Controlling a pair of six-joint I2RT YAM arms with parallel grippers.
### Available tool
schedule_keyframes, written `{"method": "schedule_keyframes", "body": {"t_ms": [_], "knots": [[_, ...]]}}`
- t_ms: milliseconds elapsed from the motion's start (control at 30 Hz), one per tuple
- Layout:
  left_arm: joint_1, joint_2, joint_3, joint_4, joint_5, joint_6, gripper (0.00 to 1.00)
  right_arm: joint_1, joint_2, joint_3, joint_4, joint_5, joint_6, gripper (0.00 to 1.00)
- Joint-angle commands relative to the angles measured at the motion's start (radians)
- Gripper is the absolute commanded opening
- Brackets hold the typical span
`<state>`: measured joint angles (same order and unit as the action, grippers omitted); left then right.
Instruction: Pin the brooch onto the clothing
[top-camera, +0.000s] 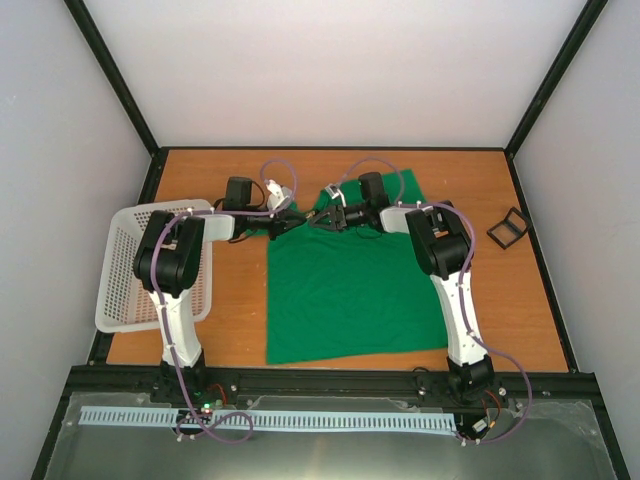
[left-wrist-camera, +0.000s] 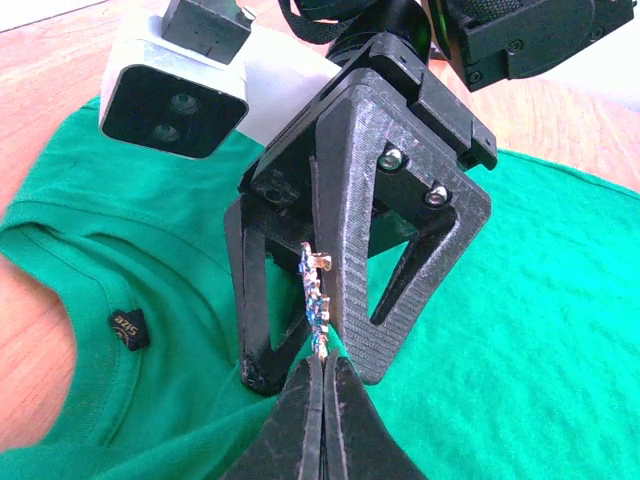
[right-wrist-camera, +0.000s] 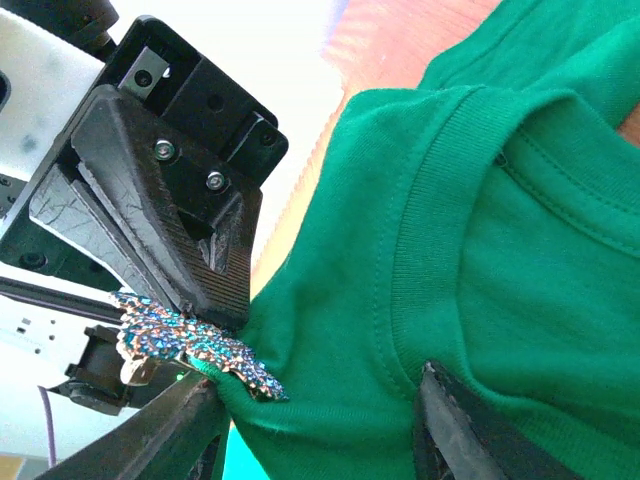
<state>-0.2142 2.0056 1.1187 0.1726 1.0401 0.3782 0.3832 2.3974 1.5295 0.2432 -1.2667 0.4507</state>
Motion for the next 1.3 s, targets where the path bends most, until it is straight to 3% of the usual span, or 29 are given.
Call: {"method": "schedule_keyframes", "body": {"t_ms": [0, 200, 700, 933, 1267], "knots": [[-0.035, -0.048, -0.012, -0.019, 0.127, 0.037, 0.01, -0.029, 0.033, 0.047, 0.012, 0.143, 0.117, 0.48], [-0.036, -0.049, -0.011, -0.003, 0.118, 0.015, 0.01, -0.034, 0.028, 0.015, 0.105, 0.216, 0.248, 0.49], [-0.036, -0.032, -0.006, 0.052, 0.101, -0.101, 0.01, -0.025, -0.04, -0.119, 0.307, 0.441, 0.373, 0.52], [-0.037, -0.013, 0.017, 0.015, 0.104, -0.097, 0.01, -0.012, -0.041, -0.075, 0.255, 0.418, 0.297, 0.54], [-0.039, -0.006, 0.023, -0.012, 0.11, -0.084, 0.01, -0.01, -0.023, -0.053, 0.284, 0.38, 0.317, 0.58]]}}
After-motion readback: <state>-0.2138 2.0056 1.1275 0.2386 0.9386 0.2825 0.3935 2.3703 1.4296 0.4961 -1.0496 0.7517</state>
